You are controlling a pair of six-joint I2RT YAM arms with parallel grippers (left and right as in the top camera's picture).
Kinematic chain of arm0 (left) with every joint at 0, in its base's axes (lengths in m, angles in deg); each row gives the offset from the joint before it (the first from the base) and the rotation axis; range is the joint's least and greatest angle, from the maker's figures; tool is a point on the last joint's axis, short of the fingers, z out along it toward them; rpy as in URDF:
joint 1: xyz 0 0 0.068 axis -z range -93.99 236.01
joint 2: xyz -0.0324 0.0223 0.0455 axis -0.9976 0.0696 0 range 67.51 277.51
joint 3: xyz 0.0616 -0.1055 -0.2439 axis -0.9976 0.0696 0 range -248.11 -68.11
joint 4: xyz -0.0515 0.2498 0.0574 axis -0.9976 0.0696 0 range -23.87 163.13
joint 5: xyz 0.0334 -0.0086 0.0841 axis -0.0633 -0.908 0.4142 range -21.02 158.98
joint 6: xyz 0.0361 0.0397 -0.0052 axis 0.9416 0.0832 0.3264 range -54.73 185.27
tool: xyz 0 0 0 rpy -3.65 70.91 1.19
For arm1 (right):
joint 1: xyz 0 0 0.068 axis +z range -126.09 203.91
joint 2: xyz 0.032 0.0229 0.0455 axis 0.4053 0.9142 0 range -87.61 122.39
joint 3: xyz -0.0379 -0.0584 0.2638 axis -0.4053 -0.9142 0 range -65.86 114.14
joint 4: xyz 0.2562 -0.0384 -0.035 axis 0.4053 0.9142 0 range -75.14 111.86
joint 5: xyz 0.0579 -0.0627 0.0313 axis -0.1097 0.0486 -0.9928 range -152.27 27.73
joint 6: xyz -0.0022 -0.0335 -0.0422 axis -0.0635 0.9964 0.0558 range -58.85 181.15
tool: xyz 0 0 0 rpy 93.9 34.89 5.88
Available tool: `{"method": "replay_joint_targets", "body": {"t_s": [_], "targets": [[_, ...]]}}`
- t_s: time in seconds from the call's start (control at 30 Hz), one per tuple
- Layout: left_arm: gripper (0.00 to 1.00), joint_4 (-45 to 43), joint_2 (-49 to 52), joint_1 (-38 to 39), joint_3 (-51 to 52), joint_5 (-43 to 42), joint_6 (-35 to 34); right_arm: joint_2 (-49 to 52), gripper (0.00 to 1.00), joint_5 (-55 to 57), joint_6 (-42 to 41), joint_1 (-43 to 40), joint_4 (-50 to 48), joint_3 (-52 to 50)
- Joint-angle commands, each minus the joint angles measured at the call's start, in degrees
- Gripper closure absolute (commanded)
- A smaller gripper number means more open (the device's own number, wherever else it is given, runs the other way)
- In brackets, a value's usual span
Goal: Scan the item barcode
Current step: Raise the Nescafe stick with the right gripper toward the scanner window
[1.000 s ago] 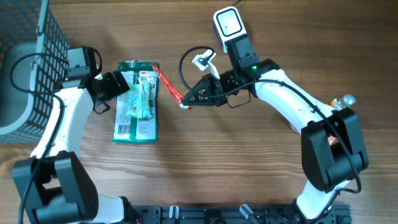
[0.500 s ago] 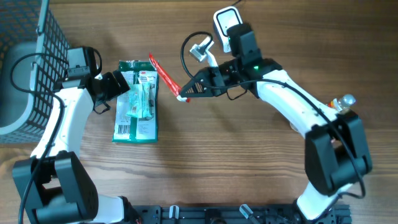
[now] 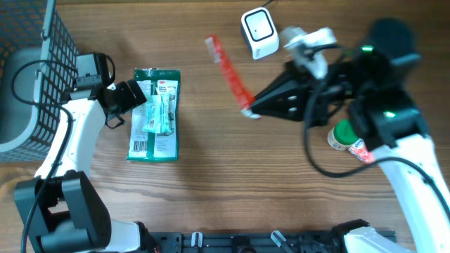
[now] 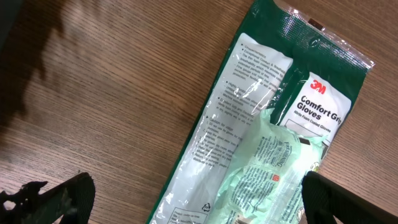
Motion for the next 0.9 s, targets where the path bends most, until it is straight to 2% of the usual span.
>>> {"method": "replay_joint_targets", "body": {"t_s": [0.0,0.13,0.23,0.33,0.5,0.6,0.8,0.87], "targets": [[0.00,-0.15,-1.14,-0.22,-0.52,-0.44,-0.31,-4.00,0.96,6.10,-12.46,-4.02,-5.55,0.15],[0.00,-0.15,-1.14,-0.22,-0.52,-0.44,-0.31,-4.63,0.96,8.17,-42.14,-4.39,-37.94,0.15],[0.00,-0.15,-1.14,-0.22,-0.52,-0.44,-0.31,-4.63,0.96,7.13,-50.45,-4.39,-50.93,0.15],[0.00,-0.15,-1.14,-0.22,-0.52,-0.46,-0.31,-4.66,0.96,1.38,-50.77,-4.37,-63.49,0.15],[0.00,-0.15,-1.14,-0.22,-0.52,-0.44,-0.31,-4.63,0.96,-0.04,-46.80,-4.15,-73.79,0.15],[0.00,-0.15,-1.14,-0.22,-0.52,-0.44,-0.31,-4.37,0.96,-3.43,-39.32,-2.93,-73.50,0.15],[0.00,-0.15,-1.14,-0.22,-0.52,-0.46,-0.31,-2.08,0.96,-4.09,-31.19,-0.76,-72.78,-3.67],[0.00,-0.15,-1.14,-0.22,-0.52,-0.46,-0.31,-0.33,0.96,-4.09,-25.81,-0.76,-67.67,-7.10]]}}
